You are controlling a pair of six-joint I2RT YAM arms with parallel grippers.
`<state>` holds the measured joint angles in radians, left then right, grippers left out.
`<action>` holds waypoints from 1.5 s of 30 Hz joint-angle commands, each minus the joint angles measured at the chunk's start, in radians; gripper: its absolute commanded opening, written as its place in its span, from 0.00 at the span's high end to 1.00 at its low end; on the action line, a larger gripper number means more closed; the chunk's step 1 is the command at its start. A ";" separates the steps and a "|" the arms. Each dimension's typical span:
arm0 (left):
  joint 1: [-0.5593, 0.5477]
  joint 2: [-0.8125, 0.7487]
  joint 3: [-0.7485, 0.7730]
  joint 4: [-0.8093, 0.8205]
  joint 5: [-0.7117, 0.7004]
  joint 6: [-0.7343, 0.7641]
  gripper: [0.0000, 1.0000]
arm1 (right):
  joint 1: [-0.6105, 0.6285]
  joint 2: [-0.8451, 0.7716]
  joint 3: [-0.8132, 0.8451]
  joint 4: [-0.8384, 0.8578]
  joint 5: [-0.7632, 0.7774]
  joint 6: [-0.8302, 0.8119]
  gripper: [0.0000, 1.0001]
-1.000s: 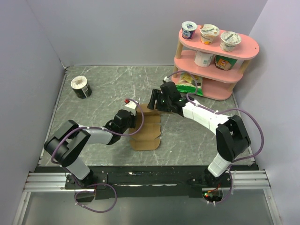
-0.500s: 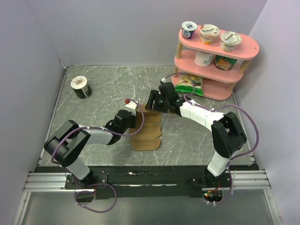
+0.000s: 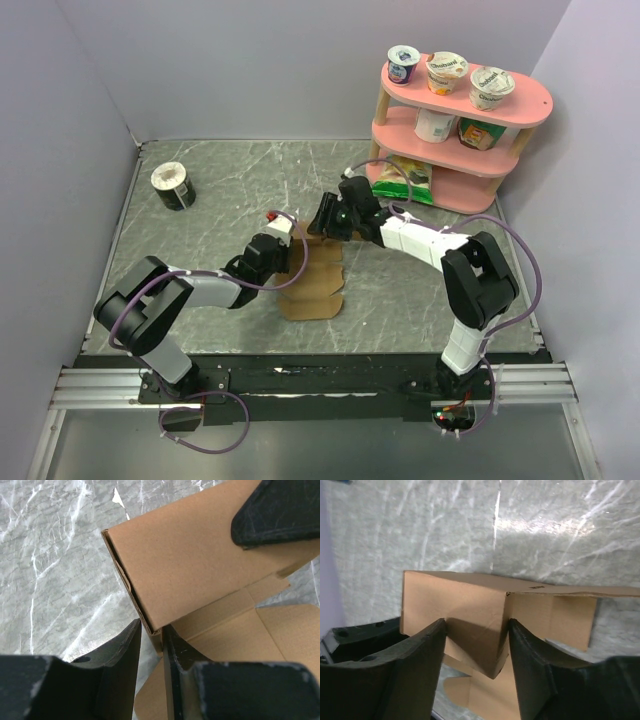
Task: Fold the paper box
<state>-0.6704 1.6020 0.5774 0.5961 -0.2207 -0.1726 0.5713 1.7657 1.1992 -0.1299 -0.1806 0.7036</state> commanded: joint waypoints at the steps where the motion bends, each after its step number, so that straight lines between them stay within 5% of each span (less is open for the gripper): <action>1: -0.009 0.007 0.032 0.011 -0.011 0.015 0.71 | -0.019 -0.012 -0.047 0.093 -0.040 0.048 0.46; 7: -0.011 0.009 0.033 0.008 -0.011 0.015 0.71 | -0.047 -0.017 -0.101 0.184 -0.101 0.099 0.58; 32: -0.020 0.024 0.041 -0.001 -0.037 0.024 0.71 | -0.120 0.021 -0.225 0.454 -0.293 0.270 0.80; 36: -0.021 0.030 0.045 -0.005 -0.040 0.025 0.71 | -0.120 0.017 -0.222 0.437 -0.287 0.252 0.65; 37: -0.023 0.033 0.047 -0.009 -0.048 0.022 0.72 | -0.122 0.011 -0.224 0.434 -0.284 0.247 0.51; 40: -0.023 0.035 0.056 -0.025 -0.066 0.019 0.73 | -0.122 -0.040 -0.254 0.417 -0.258 0.215 0.33; 45: -0.026 0.038 0.067 -0.044 -0.080 0.019 0.74 | -0.133 -0.178 -0.329 0.339 -0.174 0.125 0.28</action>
<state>-0.6891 1.6337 0.6102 0.5659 -0.2687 -0.1654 0.4545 1.7245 0.9195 0.2558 -0.4305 0.9154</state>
